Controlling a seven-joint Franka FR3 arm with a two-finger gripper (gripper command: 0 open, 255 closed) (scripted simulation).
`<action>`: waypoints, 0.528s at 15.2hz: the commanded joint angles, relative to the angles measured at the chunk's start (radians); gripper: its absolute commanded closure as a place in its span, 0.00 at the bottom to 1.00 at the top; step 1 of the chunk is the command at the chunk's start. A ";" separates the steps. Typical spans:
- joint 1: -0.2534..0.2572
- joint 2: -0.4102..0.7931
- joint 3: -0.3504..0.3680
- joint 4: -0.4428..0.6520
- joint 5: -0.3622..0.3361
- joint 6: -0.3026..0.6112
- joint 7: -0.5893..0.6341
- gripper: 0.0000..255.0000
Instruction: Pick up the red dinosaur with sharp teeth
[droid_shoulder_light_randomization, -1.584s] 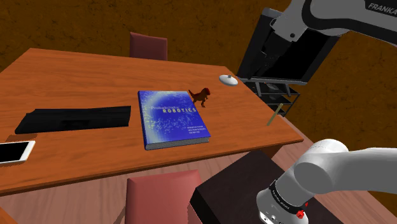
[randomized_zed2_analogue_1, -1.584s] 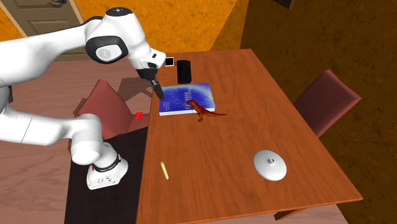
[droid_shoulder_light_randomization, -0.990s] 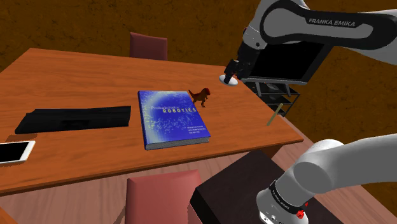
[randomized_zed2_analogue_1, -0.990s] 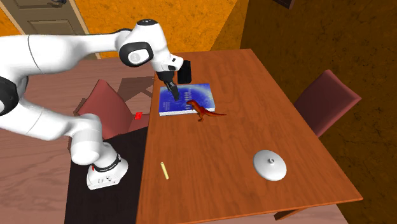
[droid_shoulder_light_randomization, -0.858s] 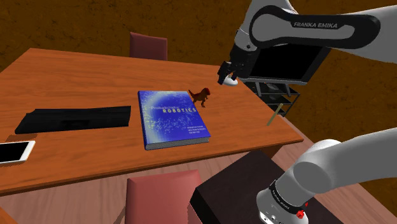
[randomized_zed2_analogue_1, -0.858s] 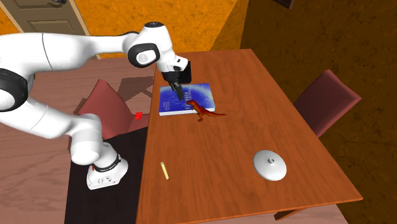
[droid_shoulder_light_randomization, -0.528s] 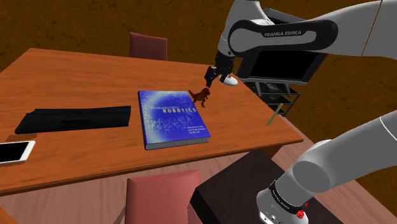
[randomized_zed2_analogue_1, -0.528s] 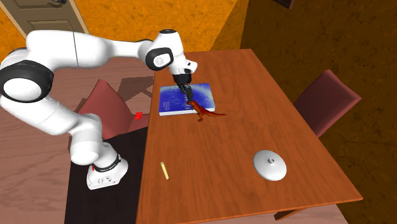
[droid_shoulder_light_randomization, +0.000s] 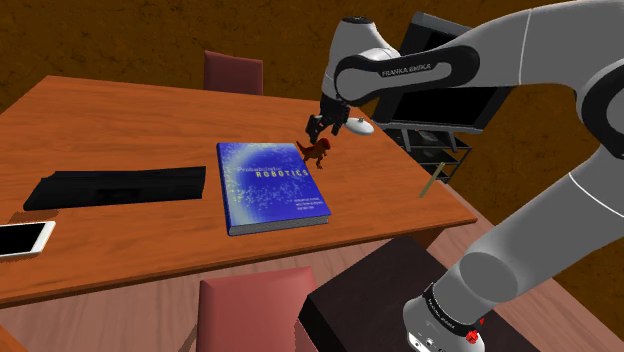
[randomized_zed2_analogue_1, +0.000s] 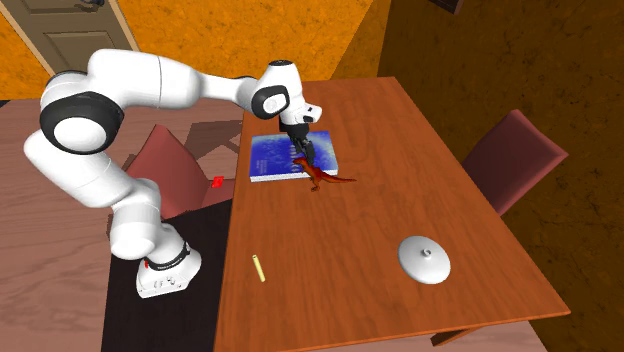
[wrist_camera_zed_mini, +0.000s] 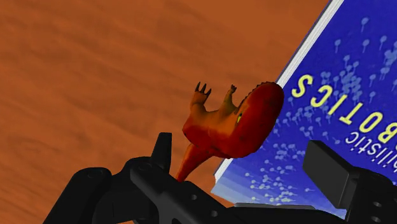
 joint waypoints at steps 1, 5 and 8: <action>0.000 0.007 0.001 -0.019 -0.005 0.025 0.008 0.00; -0.001 0.020 0.002 -0.041 -0.013 0.059 0.017 0.00; 0.000 0.020 0.003 -0.042 -0.013 0.060 0.019 1.00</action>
